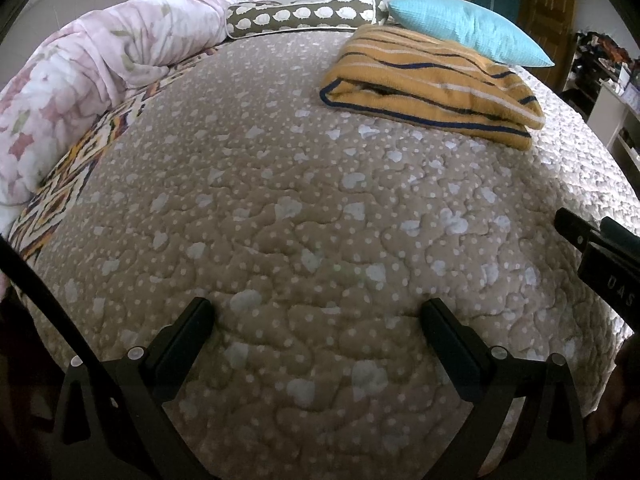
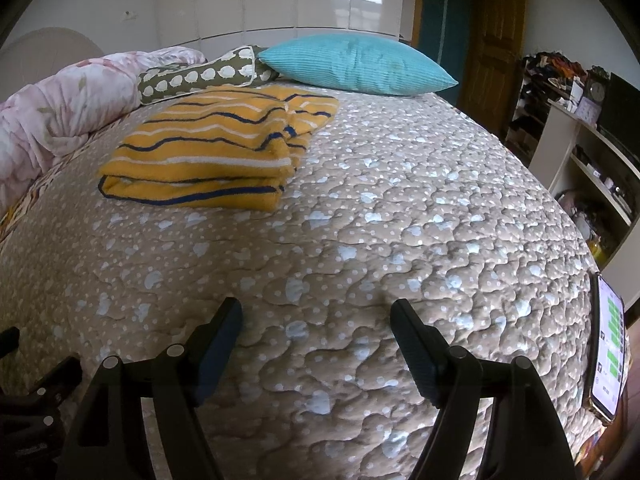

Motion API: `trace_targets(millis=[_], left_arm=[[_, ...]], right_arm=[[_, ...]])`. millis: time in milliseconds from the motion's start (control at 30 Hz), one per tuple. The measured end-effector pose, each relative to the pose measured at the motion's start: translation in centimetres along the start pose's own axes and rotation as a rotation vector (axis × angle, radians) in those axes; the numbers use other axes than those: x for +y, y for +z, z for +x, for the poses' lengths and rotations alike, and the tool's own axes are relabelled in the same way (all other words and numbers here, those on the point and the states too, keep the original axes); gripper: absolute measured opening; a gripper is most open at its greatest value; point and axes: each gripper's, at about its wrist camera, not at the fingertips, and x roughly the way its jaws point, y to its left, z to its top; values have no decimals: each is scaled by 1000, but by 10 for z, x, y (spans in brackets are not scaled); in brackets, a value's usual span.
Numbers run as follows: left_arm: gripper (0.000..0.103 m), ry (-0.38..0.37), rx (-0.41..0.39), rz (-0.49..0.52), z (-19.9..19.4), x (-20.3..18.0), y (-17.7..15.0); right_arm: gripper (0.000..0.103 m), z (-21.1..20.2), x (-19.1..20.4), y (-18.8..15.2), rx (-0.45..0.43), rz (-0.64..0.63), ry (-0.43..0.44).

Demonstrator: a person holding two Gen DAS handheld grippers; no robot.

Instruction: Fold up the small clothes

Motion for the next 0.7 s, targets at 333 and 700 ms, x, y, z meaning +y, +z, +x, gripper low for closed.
trace_targets(millis=[333,700], left_arm=[[103,-2,-20,0,0,0,-1],[103,12,-106,-7,-15,2,3]], right_arm=[[81,-5,8,-7,24,-10,-10],[83,-22,16,-21,8,-59,-31]])
